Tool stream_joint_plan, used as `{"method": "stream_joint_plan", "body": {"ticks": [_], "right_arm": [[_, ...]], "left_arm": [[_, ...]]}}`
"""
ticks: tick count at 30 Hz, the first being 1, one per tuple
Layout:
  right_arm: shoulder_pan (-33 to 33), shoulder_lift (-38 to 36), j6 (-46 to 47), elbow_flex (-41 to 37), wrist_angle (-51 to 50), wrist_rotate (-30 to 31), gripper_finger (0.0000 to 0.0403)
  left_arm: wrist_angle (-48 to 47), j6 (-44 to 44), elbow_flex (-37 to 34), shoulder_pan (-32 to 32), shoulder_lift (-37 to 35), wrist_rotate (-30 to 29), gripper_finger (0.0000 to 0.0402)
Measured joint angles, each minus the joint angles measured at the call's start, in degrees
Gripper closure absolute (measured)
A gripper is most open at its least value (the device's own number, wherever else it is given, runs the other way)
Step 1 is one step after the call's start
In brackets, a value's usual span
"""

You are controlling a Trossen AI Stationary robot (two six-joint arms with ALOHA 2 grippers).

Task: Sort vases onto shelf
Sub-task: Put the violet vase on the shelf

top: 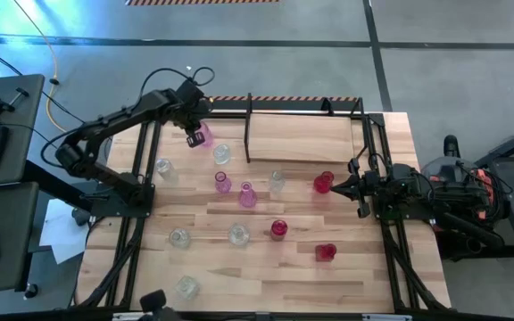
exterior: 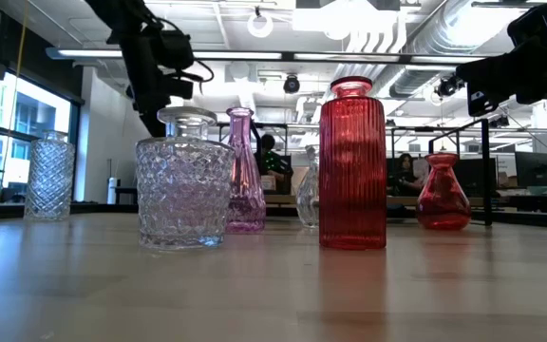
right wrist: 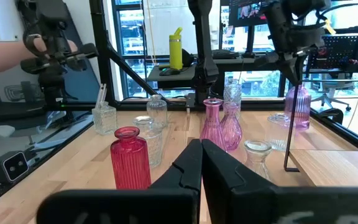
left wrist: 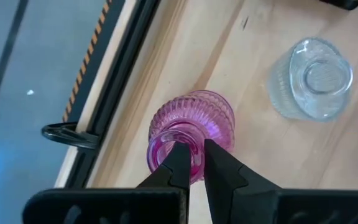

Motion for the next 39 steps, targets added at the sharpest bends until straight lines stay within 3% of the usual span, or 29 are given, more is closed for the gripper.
{"method": "stream_joint_plan", "body": {"ticks": [8, 21, 30, 39], "right_arm": [[0.0, -0.02, 0.0, -0.01, 0.0, 0.01, 0.0402], [0.0, -0.01, 0.01, 0.0, 0.0, 0.0, 0.0402], [0.0, -0.02, 0.01, 0.0, -0.02, 0.01, 0.0402], [0.0, -0.02, 0.02, 0.0, -0.02, 0.01, 0.0402]], "left_arm": [[1.61, -1.2, 0.1, -2.12, -2.55, -3.15, 0.039], [8.15, -3.49, 0.24, -3.68, -10.95, -2.67, 0.039], [18.55, -4.91, 0.31, -6.71, -16.67, 0.42, 0.039], [29.06, -5.23, 0.31, -12.07, -16.15, 0.52, 0.039]]}}
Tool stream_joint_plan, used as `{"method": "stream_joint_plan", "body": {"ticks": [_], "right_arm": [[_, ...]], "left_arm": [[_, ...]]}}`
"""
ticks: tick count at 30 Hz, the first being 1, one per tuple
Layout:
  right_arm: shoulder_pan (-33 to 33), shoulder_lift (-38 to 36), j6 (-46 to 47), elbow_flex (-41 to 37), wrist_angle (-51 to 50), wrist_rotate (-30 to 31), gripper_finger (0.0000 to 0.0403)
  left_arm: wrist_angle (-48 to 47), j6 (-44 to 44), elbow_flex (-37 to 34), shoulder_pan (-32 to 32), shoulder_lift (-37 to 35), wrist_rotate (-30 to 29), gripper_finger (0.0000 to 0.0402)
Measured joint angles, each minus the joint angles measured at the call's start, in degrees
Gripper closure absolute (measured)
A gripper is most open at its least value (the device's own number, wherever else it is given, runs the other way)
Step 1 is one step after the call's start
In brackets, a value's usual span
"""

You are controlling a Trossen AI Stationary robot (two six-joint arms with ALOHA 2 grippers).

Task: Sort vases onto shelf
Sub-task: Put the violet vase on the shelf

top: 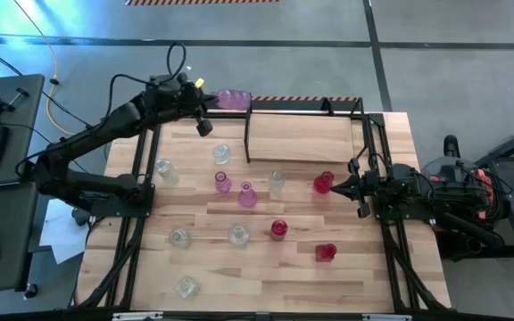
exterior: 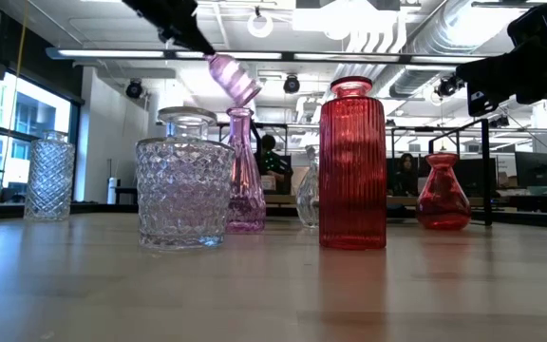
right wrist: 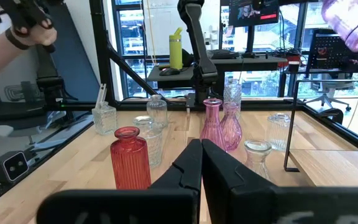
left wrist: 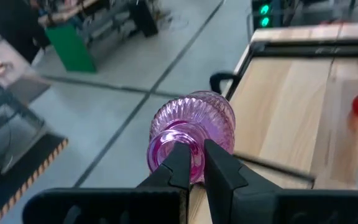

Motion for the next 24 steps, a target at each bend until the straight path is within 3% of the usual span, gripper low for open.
{"method": "stream_joint_plan", "body": {"ticks": [8, 24], "right_arm": [[0.0, 0.01, 0.0, 0.01, 0.0, 0.0, 0.0402], [0.0, 0.0, 0.0, 0.01, 0.0, -0.01, 0.0402]], "left_arm": [[2.89, -0.57, 6.42, -4.0, 5.41, -0.12, 0.039], [-11.71, 0.97, 36.57, -3.67, 31.37, -0.36, 0.039]]}}
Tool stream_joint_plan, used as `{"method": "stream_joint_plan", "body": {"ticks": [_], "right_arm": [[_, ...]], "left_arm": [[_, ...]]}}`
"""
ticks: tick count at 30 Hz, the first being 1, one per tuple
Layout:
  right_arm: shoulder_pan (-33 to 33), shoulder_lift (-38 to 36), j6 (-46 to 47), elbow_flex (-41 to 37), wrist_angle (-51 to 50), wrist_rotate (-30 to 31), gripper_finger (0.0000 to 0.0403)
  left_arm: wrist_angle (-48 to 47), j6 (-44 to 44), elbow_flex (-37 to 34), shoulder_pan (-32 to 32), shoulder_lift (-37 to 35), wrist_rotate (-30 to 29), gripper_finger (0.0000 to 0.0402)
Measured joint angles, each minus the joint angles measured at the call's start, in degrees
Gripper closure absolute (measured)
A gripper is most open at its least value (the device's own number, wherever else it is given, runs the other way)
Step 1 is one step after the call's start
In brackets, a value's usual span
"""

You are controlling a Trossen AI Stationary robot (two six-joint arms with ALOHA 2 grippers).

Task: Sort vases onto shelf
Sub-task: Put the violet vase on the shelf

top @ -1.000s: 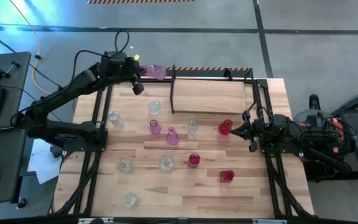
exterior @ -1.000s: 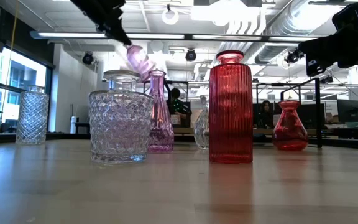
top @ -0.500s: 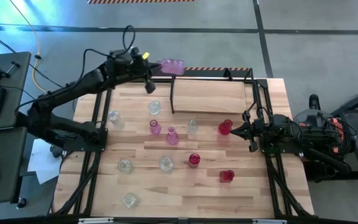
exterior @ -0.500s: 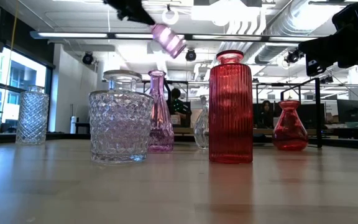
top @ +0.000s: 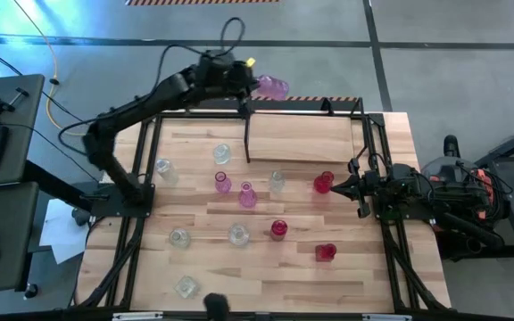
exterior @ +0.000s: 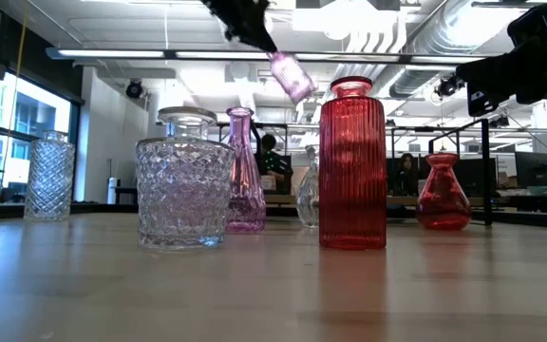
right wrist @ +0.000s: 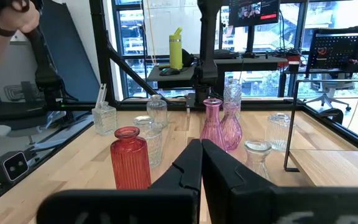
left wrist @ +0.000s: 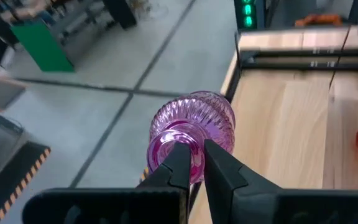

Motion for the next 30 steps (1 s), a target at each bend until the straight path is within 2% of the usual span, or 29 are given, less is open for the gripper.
{"method": "stream_joint_plan", "body": {"ticks": [8, 16, 21, 30], "right_arm": [[0.0, 0.0, 0.0, 0.0, 0.02, 0.0, 0.0402], [0.0, 0.0, -0.02, 0.0, 0.01, 0.02, 0.0402], [0.0, 0.0, 0.0, 0.0, 0.02, 0.0, 0.0402], [0.0, 0.0, -0.02, -0.02, 0.02, 0.0, 0.0402]], "left_arm": [[-7.35, 2.23, 9.66, -0.4, 11.26, 0.67, 0.039], [-15.48, 8.21, 17.13, -1.27, 18.5, 1.07, 0.039], [-21.24, 11.59, 19.97, -1.37, 21.1, 0.38, 0.039], [-25.02, 14.68, 20.3, -1.29, 21.85, -1.76, 0.039]]}}
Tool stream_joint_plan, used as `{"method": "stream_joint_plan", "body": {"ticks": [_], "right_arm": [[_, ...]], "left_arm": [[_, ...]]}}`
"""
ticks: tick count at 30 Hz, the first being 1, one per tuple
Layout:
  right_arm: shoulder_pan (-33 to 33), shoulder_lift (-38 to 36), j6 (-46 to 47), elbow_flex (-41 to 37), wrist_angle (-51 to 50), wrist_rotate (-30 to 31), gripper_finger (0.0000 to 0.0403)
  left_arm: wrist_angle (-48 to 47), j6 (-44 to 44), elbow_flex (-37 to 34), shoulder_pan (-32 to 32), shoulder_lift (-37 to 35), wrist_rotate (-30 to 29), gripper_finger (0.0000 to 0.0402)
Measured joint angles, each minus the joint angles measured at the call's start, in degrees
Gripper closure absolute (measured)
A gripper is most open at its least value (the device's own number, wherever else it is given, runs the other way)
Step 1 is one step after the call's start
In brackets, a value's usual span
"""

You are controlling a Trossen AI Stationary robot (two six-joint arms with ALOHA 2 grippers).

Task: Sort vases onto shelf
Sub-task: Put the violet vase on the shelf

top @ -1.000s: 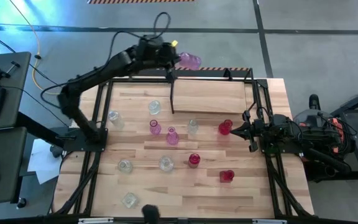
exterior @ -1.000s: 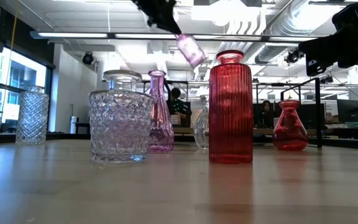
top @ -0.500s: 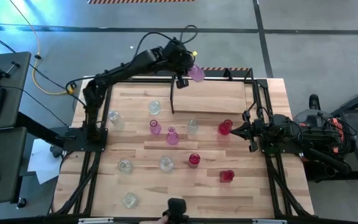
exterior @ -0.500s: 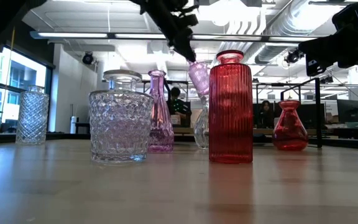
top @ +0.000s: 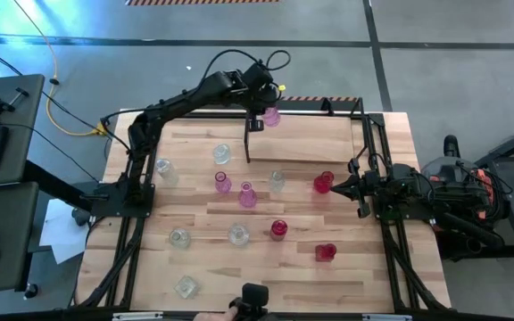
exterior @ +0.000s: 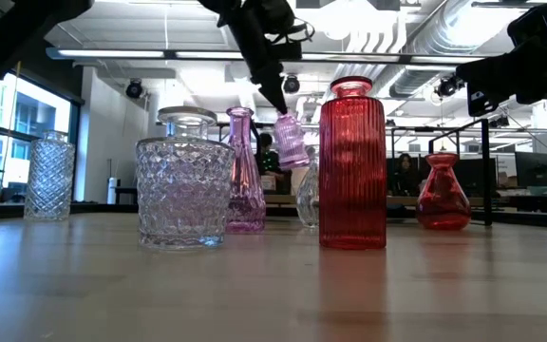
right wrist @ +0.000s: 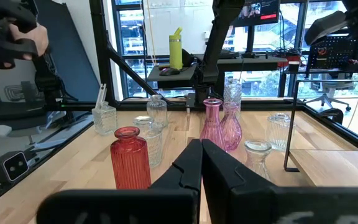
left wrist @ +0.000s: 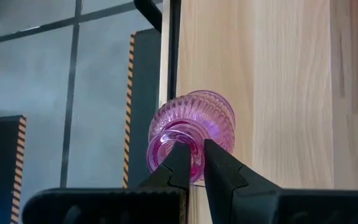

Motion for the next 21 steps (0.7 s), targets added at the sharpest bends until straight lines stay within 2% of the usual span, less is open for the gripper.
{"method": "stream_joint_plan", "body": {"ticks": [6, 21], "right_arm": [[0.0, 0.0, 0.0, 0.02, -0.01, 0.01, 0.0402], [0.0, 0.0, 0.02, 0.02, 0.01, 0.02, 0.0402]], "left_arm": [[-3.74, 0.46, 0.0, -0.07, 0.0, 4.97, 0.039], [-10.06, 0.41, -0.02, -1.29, 2.35, 4.87, 0.039]]}}
